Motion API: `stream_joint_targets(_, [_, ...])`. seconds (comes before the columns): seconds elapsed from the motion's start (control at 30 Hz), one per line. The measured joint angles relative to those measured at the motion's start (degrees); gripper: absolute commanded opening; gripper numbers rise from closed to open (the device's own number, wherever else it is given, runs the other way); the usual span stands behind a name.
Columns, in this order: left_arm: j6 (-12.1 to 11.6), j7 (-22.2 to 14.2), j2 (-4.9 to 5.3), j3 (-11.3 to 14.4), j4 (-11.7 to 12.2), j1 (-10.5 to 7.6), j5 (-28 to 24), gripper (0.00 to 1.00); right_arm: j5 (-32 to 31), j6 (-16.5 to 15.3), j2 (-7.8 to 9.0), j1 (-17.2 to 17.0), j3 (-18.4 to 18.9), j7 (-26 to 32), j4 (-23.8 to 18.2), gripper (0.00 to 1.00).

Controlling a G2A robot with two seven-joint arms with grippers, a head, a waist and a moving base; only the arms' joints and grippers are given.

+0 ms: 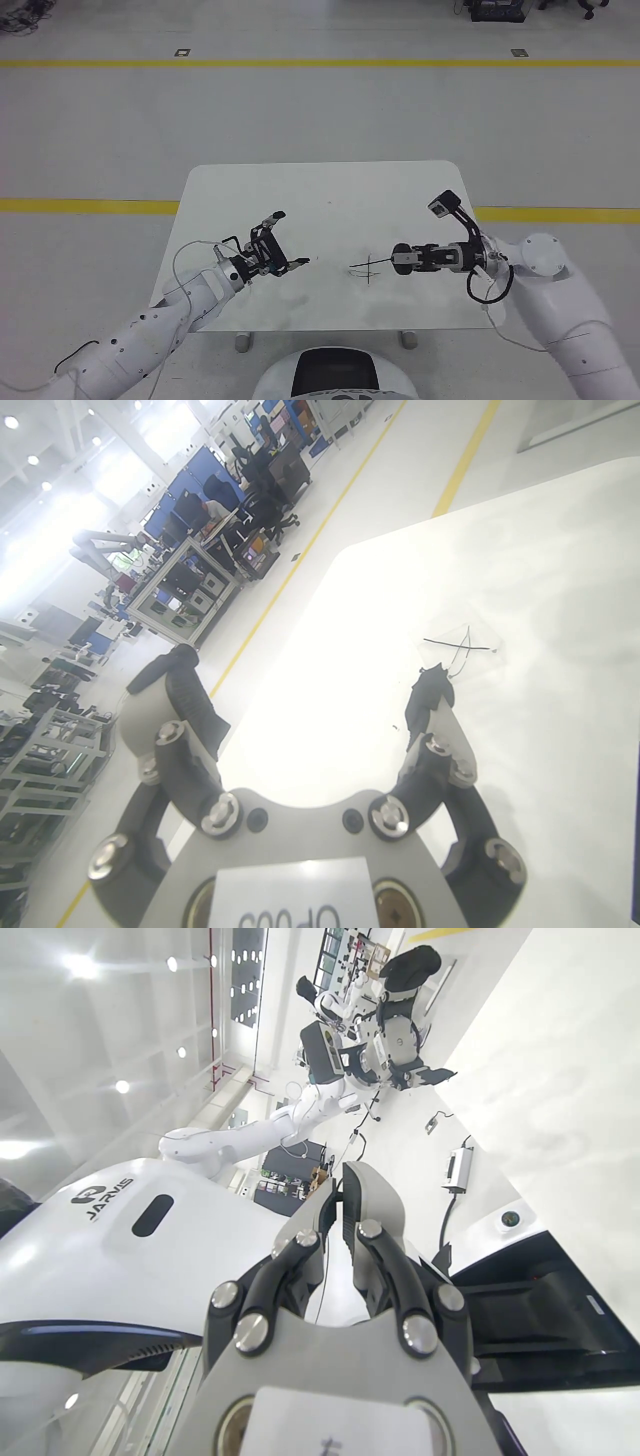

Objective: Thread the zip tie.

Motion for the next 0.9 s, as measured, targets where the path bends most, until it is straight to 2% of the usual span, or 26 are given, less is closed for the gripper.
stream_joint_targets(0.2, [0.0,0.06,-0.04,0.07,-0.07,-0.01,-0.02,1.0,0.01,0.02,0.0,-0.02,-0.03,-0.05,0.01,0.0])
stream_joint_targets(0.27, [-0.45,0.69,-0.28,0.74,-0.29,-0.5,0.8,1.0,0.73,0.5,-0.08,-0.19,-0.52,-0.11,0.77,0.0])
stream_joint_targets(0.33, [-0.82,2.65,-0.55,2.49,0.01,-2.29,1.46,1.0,2.54,0.7,-0.19,0.49,-1.7,1.37,3.34,0.0])
stream_joint_targets(0.47, [1.38,6.46,-0.53,8.09,1.96,-7.42,1.39,1.0,7.32,0.08,0.02,2.78,-6.36,1.62,7.95,0.0])
stream_joint_targets(0.57, [3.27,9.24,-0.24,14.5,3.98,-12.62,1.39,1.0,10.77,-0.02,0.57,5.07,-10.36,1.59,10.77,0.0])
stream_joint_targets(0.6, [4.16,10.46,-0.2,17.3,4.9,-14.84,1.39,1.0,12.04,-0.01,0.84,6.08,-11.87,1.59,11.8,0.0])
stream_joint_targets(0.7, [6.28,11.68,-0.1,24.31,6.68,-20.51,1.39,1.0,12.97,0.0,1.05,6.99,-13.14,1.59,12.72,0.0])
stream_joint_targets(0.73, [6.28,11.64,-0.1,25.04,6.72,-20.78,1.39,1.0,12.93,0.0,1.04,6.96,-13.07,1.59,12.69,0.0])
stream_joint_targets(0.8, [6.09,11.56,-0.09,23.77,6.67,-19.82,1.39,1.0,12.87,0.0,1.03,6.9,-12.99,1.59,12.63,0.0])
stream_joint_targets(0.9, [6.14,11.46,-0.1,23.18,6.74,-19.68,1.39,1.0,12.9,0.1,1.0,6.87,-13.0,1.48,12.64,0.0])
